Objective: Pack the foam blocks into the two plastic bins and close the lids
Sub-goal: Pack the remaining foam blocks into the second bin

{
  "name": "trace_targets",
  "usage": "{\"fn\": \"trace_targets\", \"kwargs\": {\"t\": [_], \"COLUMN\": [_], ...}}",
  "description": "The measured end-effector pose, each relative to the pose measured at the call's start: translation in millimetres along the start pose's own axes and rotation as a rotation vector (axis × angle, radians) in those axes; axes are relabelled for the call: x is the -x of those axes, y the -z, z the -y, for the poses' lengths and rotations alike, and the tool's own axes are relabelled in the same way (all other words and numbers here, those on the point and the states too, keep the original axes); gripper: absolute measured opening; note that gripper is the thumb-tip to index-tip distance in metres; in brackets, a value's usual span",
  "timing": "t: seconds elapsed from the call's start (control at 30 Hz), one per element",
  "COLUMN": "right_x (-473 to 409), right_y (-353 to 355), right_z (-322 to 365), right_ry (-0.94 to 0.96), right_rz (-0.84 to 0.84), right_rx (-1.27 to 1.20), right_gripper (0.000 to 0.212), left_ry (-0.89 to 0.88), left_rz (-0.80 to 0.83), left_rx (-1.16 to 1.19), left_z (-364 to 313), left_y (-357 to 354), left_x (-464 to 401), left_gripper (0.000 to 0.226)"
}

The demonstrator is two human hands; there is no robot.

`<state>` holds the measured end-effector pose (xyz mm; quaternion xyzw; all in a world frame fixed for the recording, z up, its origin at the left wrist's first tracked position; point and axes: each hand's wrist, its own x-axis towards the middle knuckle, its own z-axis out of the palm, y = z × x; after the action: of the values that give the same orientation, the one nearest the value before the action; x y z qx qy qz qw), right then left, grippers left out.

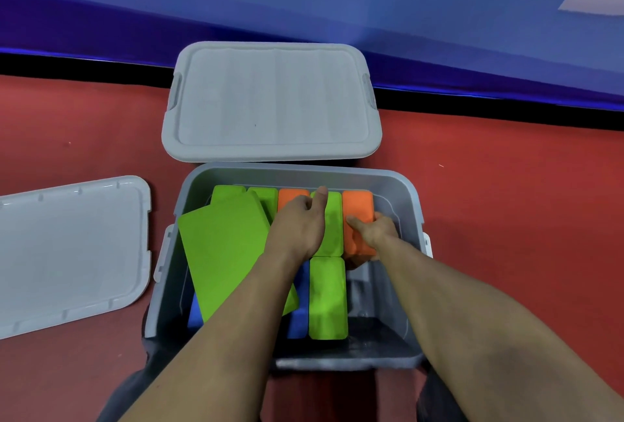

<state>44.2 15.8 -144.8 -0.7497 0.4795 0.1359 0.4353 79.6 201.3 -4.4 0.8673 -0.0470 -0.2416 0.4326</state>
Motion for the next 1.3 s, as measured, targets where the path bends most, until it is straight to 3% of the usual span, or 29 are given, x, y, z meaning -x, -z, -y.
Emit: {"fn": "trace_targets", "kwargs": {"t": [0.17,0.37,0.5,0.6,0.77,0.9,1.03,1.13,1.2,1.3], "right_x": [-3,7,38,61,98,113,115,123,127,135], "right_y": [-3,0,3,-13,-61,-84,-95,-94,-91,-73], "right_z": [-2,3,31,57,76,72,68,67,69,82], "right_ry": [-0.023,-0.064,0.155,0.368,0.377,0.385,0.333,0.306,0.273,0.211], "right_rz": [0.010,-0.054,-0.203,-0.056,0.296,0.383,0.448,0.469,0.501,0.499], "right_rx": [-0.055,0.057,0.137,0.107,-0.034,0.011,-0.026,-0.043,-0.091,-0.196], "right_gripper": [0.062,0.093,0.087,0.074,0.064,0.048,0.059,0.070,0.064,0.074], "left_ry": [0.013,0.042,0.047,0.078,0.208,0.385,0.619,0.640,0.626,0.575], "left_rz": [-0.008,-0.018,-0.050,-0.072,-0.127,-0.184,-0.173,-0.134,-0.142,-0.171], "left_rx": [-0.036,-0.032,-0.015,-0.016,-0.022,-0.183,-0.092,0.138,0.182,0.176], "left_z": [2,9,15,22,49,71,97,113,111,97], "left_y": [10,17,30,42,60,70,80,84,84,84], "left_x": [0,-2,0,-3,-4,3,10,8,9,12], "left_gripper": [0.056,0.050,0.060,0.059,0.062,0.073,0.095,0.104,0.108,0.112]}}
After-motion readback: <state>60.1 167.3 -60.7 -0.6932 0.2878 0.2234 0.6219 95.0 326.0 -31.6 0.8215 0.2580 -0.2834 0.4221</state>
